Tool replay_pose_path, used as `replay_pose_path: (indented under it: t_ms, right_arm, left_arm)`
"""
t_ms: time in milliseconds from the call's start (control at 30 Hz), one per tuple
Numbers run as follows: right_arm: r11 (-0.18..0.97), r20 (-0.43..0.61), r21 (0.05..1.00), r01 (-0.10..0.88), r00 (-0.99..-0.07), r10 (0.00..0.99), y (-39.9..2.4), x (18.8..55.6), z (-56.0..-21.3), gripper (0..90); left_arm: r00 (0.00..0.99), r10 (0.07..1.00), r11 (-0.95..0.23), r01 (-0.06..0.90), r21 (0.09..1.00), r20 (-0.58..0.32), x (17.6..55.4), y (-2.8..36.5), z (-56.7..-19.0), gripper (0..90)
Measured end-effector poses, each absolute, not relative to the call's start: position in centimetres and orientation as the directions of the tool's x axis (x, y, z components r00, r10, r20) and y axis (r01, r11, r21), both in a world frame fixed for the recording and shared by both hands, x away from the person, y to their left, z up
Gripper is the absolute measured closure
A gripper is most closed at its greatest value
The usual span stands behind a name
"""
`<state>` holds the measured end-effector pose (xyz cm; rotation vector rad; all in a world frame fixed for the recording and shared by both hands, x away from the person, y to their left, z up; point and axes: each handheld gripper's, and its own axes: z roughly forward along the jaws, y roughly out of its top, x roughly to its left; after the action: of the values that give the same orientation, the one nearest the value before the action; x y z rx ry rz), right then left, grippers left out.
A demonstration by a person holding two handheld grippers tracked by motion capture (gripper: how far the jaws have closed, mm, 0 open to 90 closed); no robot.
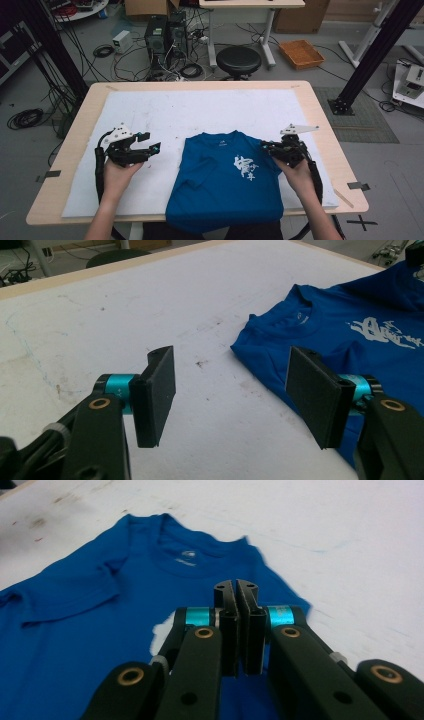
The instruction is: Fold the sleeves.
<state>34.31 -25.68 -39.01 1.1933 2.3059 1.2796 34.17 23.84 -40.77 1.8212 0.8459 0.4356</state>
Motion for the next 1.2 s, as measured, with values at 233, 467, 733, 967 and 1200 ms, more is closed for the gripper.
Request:
replay_pose_path:
  t_ms: [233, 467, 733, 967, 1200]
  right_arm:
    - [0.336, 0.126, 0.785, 0.52, -0.666, 0.735, -22.2, 33.8, -39.1, 88.5]
    - [0.365, 0.132, 0.792, 0.489, -0.721, 0.68, -20.2, 33.4, -39.8, 74.1]
    - [0.278, 0.163, 0.805, 0.524, -0.646, 0.746, -25.4, 33.7, -39.2, 62.5]
    - [0.179, 0.305, 0.721, 0.67, -0.538, 0.786, -29.2, 32.8, -42.0, 60.2]
    - [0.278, 0.267, 0.709, 0.648, -0.613, 0.744, -27.6, 32.2, -42.2, 88.3]
  left_arm:
    - [0.686, 0.721, -0.208, 0.35, 0.913, -0.099, 34.0, 24.0, -40.8, 36.9]
    - [0.691, 0.716, -0.212, 0.352, 0.912, -0.1, 34.0, 23.8, -40.8, 36.9]
    - [0.693, 0.714, -0.209, 0.349, 0.914, -0.101, 34.1, 23.8, -40.8, 36.9]
    - [0.697, 0.709, -0.203, 0.348, 0.915, -0.108, 34.5, 23.4, -40.7, 36.9]
    - [0.706, 0.701, -0.218, 0.348, 0.912, -0.102, 34.6, 22.8, -40.7, 36.9]
